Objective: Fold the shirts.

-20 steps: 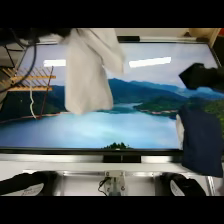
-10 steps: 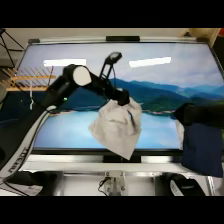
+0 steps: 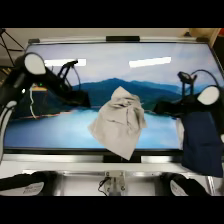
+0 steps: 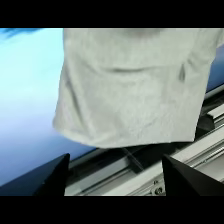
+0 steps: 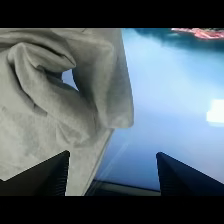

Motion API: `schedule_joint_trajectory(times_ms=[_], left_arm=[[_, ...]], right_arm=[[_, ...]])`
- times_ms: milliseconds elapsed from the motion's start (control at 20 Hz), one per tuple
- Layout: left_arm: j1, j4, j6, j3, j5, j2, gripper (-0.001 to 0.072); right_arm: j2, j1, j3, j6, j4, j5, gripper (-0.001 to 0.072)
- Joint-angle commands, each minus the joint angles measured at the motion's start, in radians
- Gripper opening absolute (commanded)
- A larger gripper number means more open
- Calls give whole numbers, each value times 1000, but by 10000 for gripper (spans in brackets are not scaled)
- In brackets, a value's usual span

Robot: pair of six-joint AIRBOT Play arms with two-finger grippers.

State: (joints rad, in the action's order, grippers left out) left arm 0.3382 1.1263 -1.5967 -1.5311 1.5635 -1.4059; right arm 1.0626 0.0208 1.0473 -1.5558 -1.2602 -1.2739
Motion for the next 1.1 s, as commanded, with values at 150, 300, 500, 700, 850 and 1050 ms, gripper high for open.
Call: schedule_joint_trajectory(times_ms=[150, 300, 500, 700, 850, 1050], left_arm=[[46, -182, -96, 727, -356, 273, 707], [131, -308, -97, 870, -609, 254, 707], [207, -350, -96, 883, -766, 169, 707], [211, -350, -96, 883, -880, 115, 599], [211, -350, -97, 883, -931, 111, 591], [211, -350, -91, 883, -931, 112, 353]], right_arm=[[356, 0, -9, 170, 193, 78, 645], [420, 1, -9, 174, 216, 89, 645], [433, 1, -9, 174, 212, 124, 644], [433, 1, -9, 170, 225, 166, 643], [436, 9, -9, 169, 238, 195, 642], [481, 101, -9, 176, 206, 200, 373]])
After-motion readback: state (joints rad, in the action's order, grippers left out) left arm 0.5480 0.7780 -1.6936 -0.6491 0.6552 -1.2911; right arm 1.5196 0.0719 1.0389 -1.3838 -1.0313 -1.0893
